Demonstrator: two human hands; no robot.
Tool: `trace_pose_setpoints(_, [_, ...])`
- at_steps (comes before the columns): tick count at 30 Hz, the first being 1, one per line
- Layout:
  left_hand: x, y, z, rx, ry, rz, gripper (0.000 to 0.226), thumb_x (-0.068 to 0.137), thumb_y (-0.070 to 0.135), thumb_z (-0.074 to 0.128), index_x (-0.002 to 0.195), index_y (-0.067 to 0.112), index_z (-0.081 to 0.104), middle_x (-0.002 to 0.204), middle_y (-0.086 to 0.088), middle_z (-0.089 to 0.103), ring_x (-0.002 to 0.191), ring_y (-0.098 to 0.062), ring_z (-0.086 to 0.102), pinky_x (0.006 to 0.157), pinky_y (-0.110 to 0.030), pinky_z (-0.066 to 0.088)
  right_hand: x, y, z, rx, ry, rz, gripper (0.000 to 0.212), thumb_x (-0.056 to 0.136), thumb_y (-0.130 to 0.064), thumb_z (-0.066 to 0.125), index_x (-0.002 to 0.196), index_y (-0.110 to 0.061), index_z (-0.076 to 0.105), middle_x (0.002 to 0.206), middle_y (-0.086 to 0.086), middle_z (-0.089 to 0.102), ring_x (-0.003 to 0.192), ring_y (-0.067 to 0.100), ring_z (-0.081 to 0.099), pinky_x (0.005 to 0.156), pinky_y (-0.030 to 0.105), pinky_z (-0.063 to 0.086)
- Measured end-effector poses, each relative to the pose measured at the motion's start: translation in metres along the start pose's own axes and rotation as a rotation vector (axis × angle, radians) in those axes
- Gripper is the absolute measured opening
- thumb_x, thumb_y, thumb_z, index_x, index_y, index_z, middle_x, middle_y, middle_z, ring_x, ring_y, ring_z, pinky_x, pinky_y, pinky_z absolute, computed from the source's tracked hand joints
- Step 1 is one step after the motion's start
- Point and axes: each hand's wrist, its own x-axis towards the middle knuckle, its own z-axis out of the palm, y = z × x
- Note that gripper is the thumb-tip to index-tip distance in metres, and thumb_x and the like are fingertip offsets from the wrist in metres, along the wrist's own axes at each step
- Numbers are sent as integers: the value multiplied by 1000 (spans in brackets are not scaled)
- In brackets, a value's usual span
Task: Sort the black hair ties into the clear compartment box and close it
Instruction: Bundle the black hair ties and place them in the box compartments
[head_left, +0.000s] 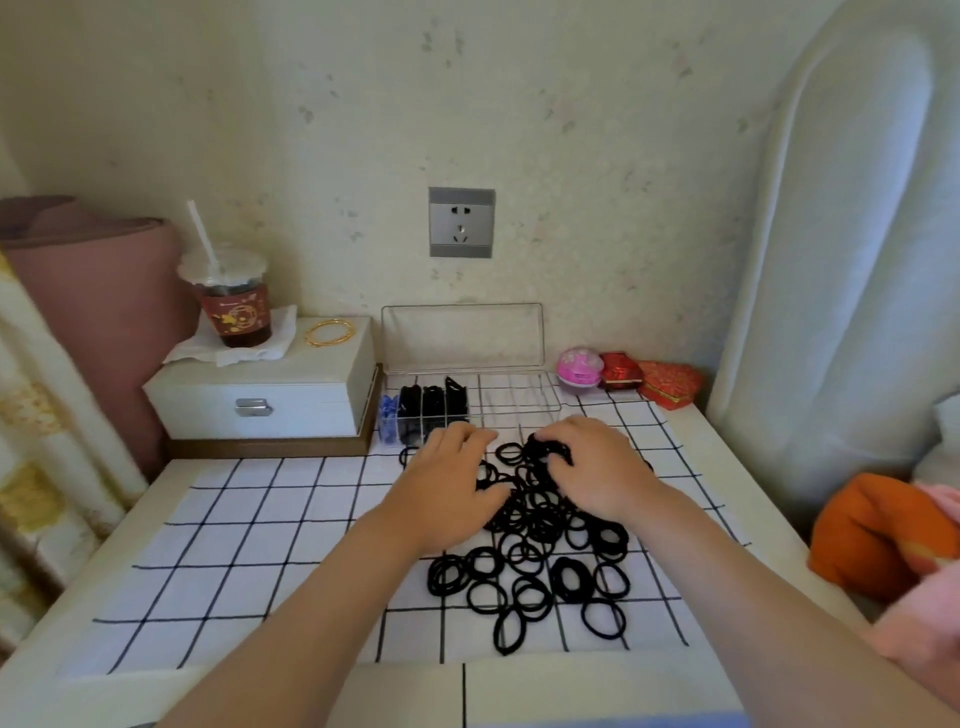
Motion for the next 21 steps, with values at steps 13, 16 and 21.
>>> trace_pose_setpoints(13, [41, 26, 32, 125, -257, 36, 62, 98, 49, 47, 154, 26, 29, 158, 0, 29, 146, -20, 23, 119, -34, 23, 10, 22, 12, 2, -234, 177, 46, 92, -25, 44, 137, -25, 57, 136, 7, 52, 129, 31, 45, 106, 45, 44])
trace_pose_setpoints(16, [44, 22, 20, 142, -235, -16, 50, 96, 44, 50, 143, 27, 46, 135, 1, 51, 128, -22, 45, 106, -39, 40, 7, 12, 8, 33, -258, 89, 46, 94, -17, 47, 137, -25, 58, 135, 7, 58, 125, 27, 53, 105, 38, 45])
trace_pose_setpoints(21, [44, 14, 3, 187, -263, -143, 41, 93, 45, 55, 132, 31, 59, 130, 0, 53, 126, -22, 45, 102, -39, 44, 4, 8, 3, -12, -236, 21, 52, 89, 1, 54, 134, -24, 62, 137, 4, 61, 126, 24, 56, 106, 33, 45])
